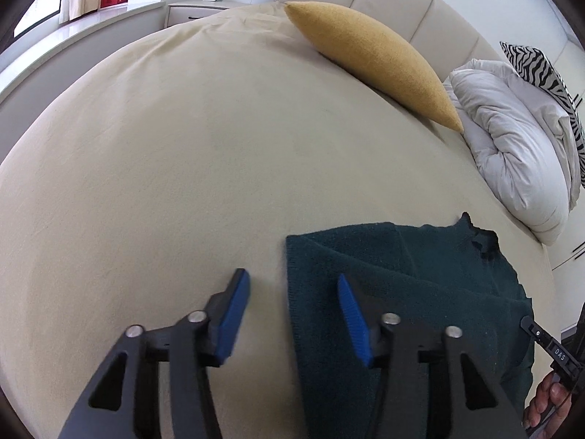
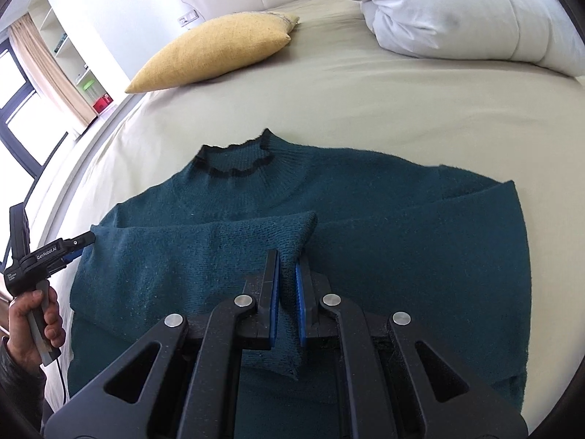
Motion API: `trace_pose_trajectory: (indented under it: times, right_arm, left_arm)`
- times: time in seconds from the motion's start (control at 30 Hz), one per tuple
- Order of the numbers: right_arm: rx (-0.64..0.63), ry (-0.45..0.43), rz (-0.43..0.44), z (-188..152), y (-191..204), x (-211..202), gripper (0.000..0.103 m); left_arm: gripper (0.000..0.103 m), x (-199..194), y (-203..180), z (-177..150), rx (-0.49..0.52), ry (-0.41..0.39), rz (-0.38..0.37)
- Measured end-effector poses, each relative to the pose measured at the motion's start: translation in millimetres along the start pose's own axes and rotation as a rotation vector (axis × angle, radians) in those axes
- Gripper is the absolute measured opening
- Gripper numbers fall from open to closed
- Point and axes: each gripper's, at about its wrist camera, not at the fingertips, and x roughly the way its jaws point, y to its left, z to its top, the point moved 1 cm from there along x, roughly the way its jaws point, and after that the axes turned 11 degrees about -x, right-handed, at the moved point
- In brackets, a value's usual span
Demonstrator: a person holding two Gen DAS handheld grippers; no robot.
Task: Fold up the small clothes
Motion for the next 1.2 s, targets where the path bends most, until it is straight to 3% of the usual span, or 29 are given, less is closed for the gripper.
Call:
trace_pose_trajectory:
  times: [0.03,0.13,0.4,0.47,0.53,0.6,0.67,0.73,0.8,0.87,0.97,1.03,1.1,1.13,1.2]
  right_arm:
    - [0.005,0.007,0.000,-1.7,-2.1,2.7,0.007]
    - [0.007,0.018,-0.007,-5.4,-3.7,8.8,0.007]
    - [-0.002,-0.050,-0.024,0.8,1.2,-7.4,0.007]
    - [0.034,-0.008,-0.028,-3.2,-6.9,2.9,0.007]
    - [0.070,0.078,-0.017,-13.3,-16.3,23.9,0.007]
    - [0.060,0.053,-0.013,-15.0,-14.8,18.7,0.011]
    - [0.057,0.046,-0.015,-14.4,-12.8,11.6,0.014]
    - [0.086,0.037,0.012,-16.3,-14.4,4.1,0.021]
    - [0.111,0.012,0.039,-20.0,-15.5,-3.5,0.051]
    - [0.124,0.001,0.050,-25.4,-14.3,-8.3,0.053]
    - [0.116,0.042,0.062,-33.5,-10.1,-1.6,0.053]
    - [0.085,0.050,0.031,-34.3,-3.8,0.8,0.049]
    - [0.054,0.073,0.014,-33.6,1.2,3.6,0.024]
    - [0.037,0.083,-0.010,-32.7,2.4,4.5,0.021]
    - [0.021,0.088,-0.026,-33.0,3.2,3.3,0.008]
  left_arm:
    - [0.025,1.7,-3.0,-1.6,0.008,0.006,-0.003]
    - [0.010,1.5,-9.3,-5.9,0.048,-0.013,0.004]
    - [0.007,-20.5,-24.0,-5.5,0.152,-0.138,-0.005]
    - [0.007,-8.9,-26.1,-7.3,0.185,-0.128,0.030]
    - [0.012,7.0,-16.4,-9.6,0.160,-0.072,0.040]
    - [0.016,-0.6,-8.6,-9.2,0.126,-0.078,0.021]
    - [0.043,-13.6,-2.5,-7.9,0.082,-0.072,0.025]
    - [0.053,-34.7,2.8,-11.4,0.050,-0.094,-0.028]
    - [0.056,-45.8,1.4,-20.1,0.067,-0.073,-0.041]
    - [0.059,-49.5,-1.3,-32.2,0.104,-0.040,-0.022]
    - [0.056,-38.1,-3.1,-50.5,0.127,0.029,0.009]
    - [0.047,-33.8,-4.8,-58.4,0.158,0.016,0.039]
    - [0.031,-32.7,-4.9,-62.8,0.159,0.026,0.026]
    - [0.020,-31.0,-5.7,-63.3,0.160,0.036,0.016]
    - [0.014,-30.1,-9.1,-64.8,0.178,0.034,0.020]
